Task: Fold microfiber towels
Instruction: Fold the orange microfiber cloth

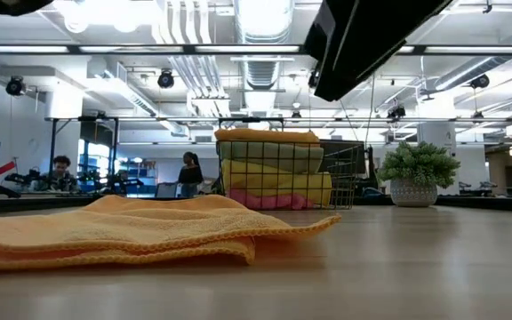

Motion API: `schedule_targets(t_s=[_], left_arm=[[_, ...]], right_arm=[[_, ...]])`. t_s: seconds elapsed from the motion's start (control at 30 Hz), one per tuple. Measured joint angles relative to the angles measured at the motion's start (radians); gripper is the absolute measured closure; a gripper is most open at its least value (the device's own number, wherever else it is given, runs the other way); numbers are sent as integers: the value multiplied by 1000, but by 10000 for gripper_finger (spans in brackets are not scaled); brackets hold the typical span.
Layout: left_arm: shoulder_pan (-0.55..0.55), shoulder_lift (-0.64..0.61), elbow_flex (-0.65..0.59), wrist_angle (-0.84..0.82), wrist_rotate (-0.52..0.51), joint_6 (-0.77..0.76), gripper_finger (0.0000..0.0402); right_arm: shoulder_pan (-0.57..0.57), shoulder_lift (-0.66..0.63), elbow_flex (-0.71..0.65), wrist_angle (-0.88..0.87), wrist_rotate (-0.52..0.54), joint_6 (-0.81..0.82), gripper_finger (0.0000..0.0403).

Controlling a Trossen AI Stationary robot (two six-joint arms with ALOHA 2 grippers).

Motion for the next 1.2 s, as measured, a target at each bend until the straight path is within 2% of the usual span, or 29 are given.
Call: schedule_targets(t_s=[0.27, 0.37, 0.47, 0.67, 0.77, 1.2], left_arm=[[-18, 225, 124, -5, -41, -17, 222], [-21, 264, 142, -3, -103, -74, 222], [-24, 276, 140, -3, -142, -115, 222], [-26, 278, 123, 17, -158, -147, 222], [-27, 278, 117, 56, -160, -105, 222], [-25, 278, 40, 155, -156, -97, 222]], right_arm=[[15, 65, 1, 91, 7, -224, 261], [22, 101, 1, 122, 84, -246, 261], [22, 132, 1, 189, 106, -281, 261], [20, 189, 1, 299, 124, -330, 261], [16, 206, 1, 300, 133, -338, 261], [-7, 258, 6, 313, 120, -350, 261]])
